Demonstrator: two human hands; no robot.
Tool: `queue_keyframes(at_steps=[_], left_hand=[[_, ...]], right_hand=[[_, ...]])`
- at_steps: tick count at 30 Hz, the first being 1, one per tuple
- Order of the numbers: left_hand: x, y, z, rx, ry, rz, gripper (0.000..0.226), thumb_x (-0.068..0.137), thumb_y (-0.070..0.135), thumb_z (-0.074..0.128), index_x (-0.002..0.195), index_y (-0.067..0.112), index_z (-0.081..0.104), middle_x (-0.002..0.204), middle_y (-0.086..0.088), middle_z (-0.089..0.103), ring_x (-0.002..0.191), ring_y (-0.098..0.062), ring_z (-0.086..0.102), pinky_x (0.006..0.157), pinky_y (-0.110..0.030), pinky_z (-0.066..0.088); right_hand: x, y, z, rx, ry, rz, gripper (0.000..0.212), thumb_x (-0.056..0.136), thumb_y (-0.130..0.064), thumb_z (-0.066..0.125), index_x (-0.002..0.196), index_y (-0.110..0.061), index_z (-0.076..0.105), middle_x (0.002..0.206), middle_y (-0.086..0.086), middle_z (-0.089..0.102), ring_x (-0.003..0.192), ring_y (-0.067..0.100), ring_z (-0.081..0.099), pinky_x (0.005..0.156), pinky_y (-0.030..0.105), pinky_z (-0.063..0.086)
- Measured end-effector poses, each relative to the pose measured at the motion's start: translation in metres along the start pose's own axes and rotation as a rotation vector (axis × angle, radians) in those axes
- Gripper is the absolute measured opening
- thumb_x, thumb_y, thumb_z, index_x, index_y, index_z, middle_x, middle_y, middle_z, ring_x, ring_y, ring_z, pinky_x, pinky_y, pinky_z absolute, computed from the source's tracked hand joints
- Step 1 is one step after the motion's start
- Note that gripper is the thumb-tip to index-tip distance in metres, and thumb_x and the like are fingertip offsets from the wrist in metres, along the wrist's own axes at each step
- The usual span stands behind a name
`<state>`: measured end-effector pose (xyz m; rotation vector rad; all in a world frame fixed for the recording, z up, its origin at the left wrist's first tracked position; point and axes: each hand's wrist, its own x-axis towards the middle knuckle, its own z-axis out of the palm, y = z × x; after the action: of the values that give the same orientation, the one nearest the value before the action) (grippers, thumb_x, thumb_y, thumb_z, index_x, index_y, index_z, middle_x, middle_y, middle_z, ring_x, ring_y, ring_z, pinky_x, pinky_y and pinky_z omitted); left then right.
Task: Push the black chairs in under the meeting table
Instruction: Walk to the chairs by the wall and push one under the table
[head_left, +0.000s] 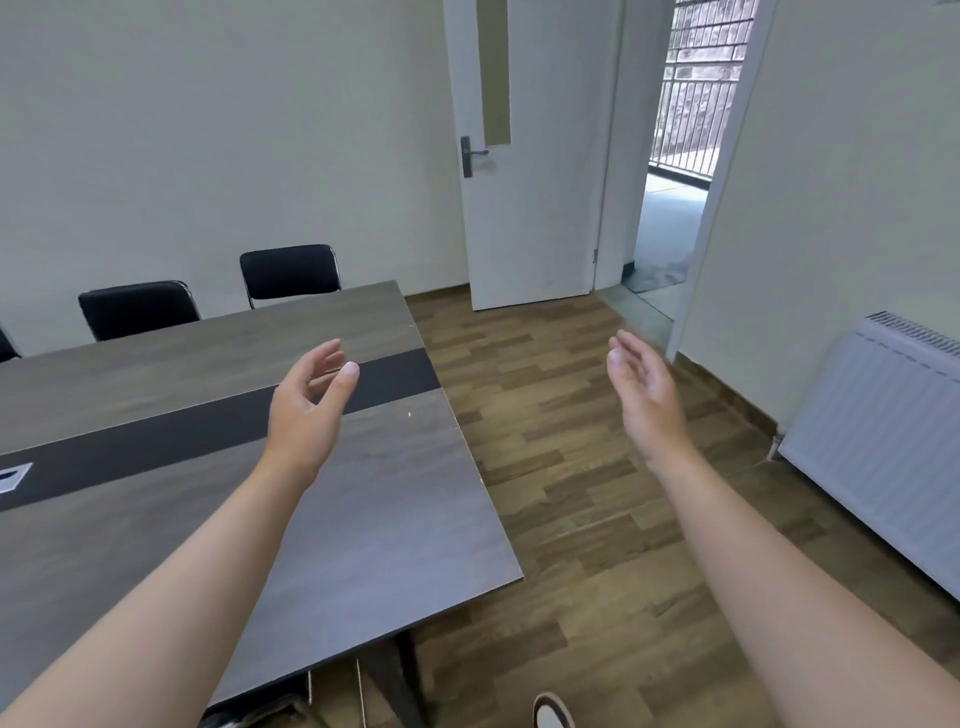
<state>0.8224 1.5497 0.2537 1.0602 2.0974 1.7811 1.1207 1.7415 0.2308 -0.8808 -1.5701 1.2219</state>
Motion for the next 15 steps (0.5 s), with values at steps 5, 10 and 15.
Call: queue_keyframes(at_steps=[5, 10, 15], left_hand=[[0.082, -0.032, 0.064, -0.007, 0.075, -0.041, 0.052, 0.089, 0.054, 0.062, 0.138, 0.039, 0.061, 0.136, 0.015, 0.066, 0.116, 0.008, 0.063, 0.108, -0.049, 0.053], [0.159, -0.043, 0.112, -0.029, 0.168, -0.087, 0.045, 0.090, 0.051, 0.061, 0.134, 0.042, 0.061, 0.133, 0.017, 0.066, 0.112, 0.013, 0.063, 0.108, -0.049, 0.053], [0.212, -0.052, 0.135, -0.003, 0.194, -0.104, 0.036, 0.099, 0.040, 0.065, 0.136, 0.040, 0.061, 0.134, 0.016, 0.066, 0.113, 0.013, 0.063, 0.109, -0.049, 0.052]], right_hand=[[0.131, 0.048, 0.009, -0.030, -0.078, 0.009, 0.052, 0.106, -0.044, 0.053, 0.154, -0.026, 0.046, 0.147, -0.015, 0.053, 0.119, -0.021, 0.047, 0.090, 0.000, 0.038], [0.245, 0.068, 0.030, -0.077, -0.181, 0.015, 0.051, 0.106, -0.043, 0.052, 0.154, -0.025, 0.045, 0.148, -0.014, 0.053, 0.119, -0.020, 0.046, 0.090, 0.001, 0.038], [0.329, 0.073, 0.049, -0.036, -0.210, -0.007, 0.049, 0.106, -0.042, 0.053, 0.152, -0.025, 0.046, 0.147, -0.013, 0.054, 0.121, -0.018, 0.048, 0.092, 0.001, 0.039]])
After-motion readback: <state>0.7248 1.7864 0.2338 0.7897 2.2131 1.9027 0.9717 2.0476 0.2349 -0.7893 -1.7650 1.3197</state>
